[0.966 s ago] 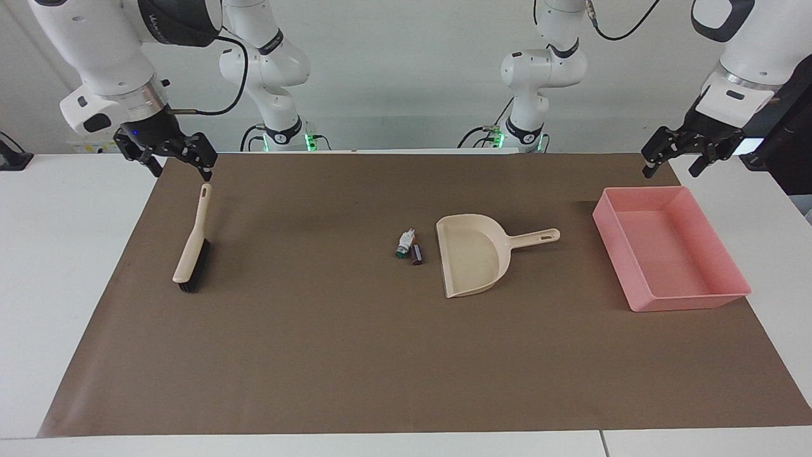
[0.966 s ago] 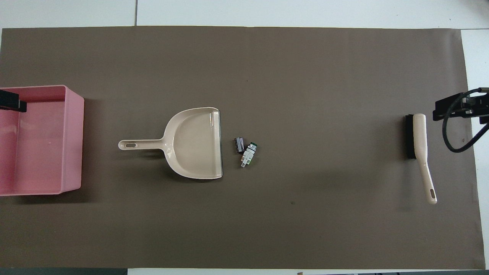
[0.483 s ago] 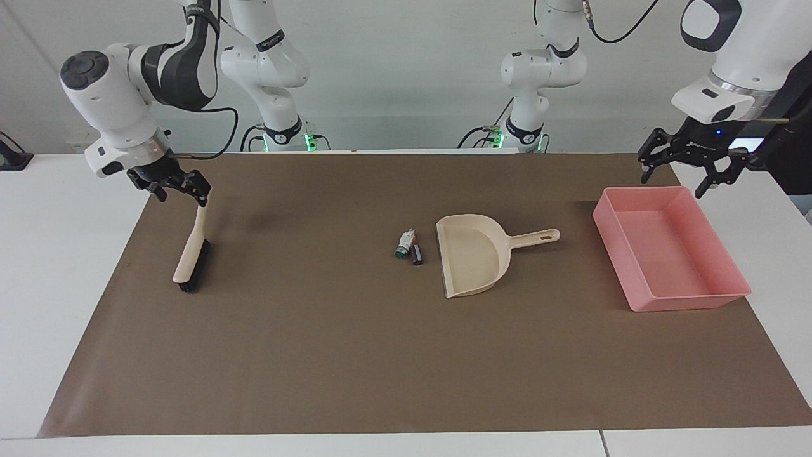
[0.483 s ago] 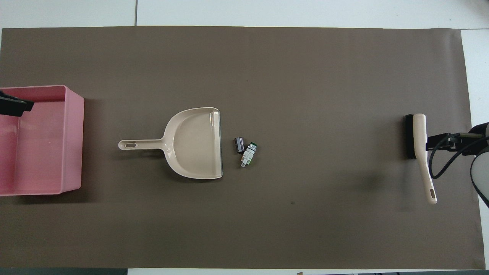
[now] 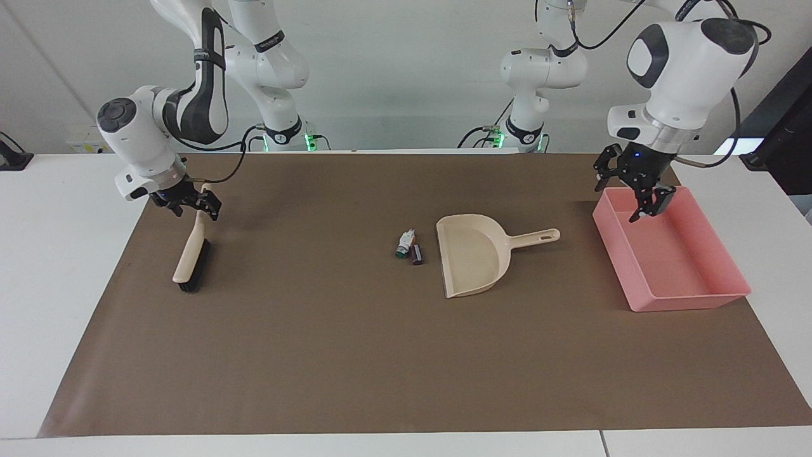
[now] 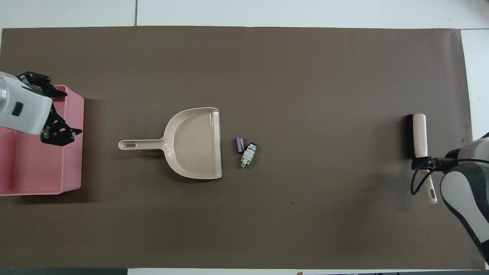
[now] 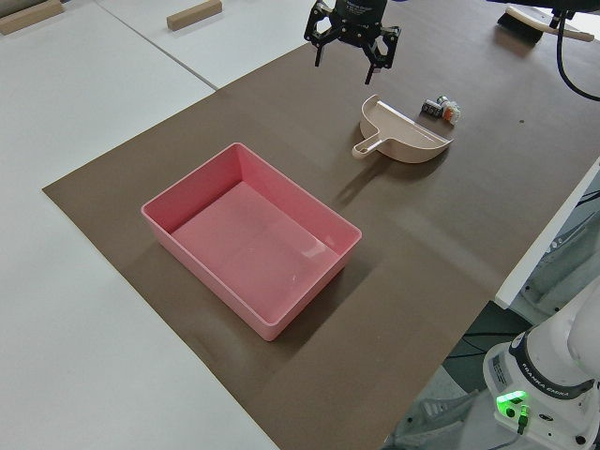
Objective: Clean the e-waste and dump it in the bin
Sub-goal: 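Grasp the dustpan with the left gripper while the right gripper grasps the brush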
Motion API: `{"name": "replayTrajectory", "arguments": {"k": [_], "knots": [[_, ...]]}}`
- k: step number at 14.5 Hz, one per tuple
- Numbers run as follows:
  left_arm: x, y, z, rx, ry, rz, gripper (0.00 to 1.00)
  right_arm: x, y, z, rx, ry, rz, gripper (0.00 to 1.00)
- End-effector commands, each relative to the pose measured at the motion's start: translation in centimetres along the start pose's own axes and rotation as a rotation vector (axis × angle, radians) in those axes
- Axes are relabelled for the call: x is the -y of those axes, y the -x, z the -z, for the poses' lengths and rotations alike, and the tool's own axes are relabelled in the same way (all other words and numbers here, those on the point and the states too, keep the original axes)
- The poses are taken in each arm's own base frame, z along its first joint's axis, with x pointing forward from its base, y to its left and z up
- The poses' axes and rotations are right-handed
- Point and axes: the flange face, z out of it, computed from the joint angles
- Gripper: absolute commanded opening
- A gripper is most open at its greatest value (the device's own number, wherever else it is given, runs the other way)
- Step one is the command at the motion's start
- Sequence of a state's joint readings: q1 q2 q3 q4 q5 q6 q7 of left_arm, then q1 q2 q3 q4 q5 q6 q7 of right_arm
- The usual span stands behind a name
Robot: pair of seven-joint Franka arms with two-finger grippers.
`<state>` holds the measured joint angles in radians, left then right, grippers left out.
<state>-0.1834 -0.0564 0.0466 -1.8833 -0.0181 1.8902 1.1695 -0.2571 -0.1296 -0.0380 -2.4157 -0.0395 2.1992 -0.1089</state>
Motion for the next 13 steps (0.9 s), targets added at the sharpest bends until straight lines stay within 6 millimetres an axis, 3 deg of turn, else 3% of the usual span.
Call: {"name": "replayTrajectory", "arguments": {"k": [1, 5, 9, 10, 12, 13], "knots": [[-3.1, -1.7, -3.7, 0.012, 0.005, -0.099, 0.99, -0.3, 1.1, -1.1, 0.006, 0.001, 0.016, 0.98], [-5.8, -4.6, -9.5, 0.102, -0.046, -0.173, 0.98, -0.2, 1.5, -1.5, 0.006, 0.001, 0.018, 0.88], [-7.1, -7.0, -14.7, 0.166, -0.018, -0.180, 0.97, -0.3, 1.5, -1.5, -0.004, 0.000, 0.035, 0.63], [-7.3, -7.7, -15.7, 0.167, -0.017, -0.182, 0.97, -0.2, 1.6, -1.7, 0.001, 0.000, 0.037, 0.54], [-7.5, -8.4, -17.1, 0.174, -0.009, -0.184, 0.97, -0.2, 1.7, -1.7, 0.007, -0.001, 0.034, 0.13], [-7.7, -8.4, -17.3, 0.180, -0.010, -0.190, 0.97, -0.1, 1.6, -1.6, 0.007, -0.001, 0.028, 0.00]]}}
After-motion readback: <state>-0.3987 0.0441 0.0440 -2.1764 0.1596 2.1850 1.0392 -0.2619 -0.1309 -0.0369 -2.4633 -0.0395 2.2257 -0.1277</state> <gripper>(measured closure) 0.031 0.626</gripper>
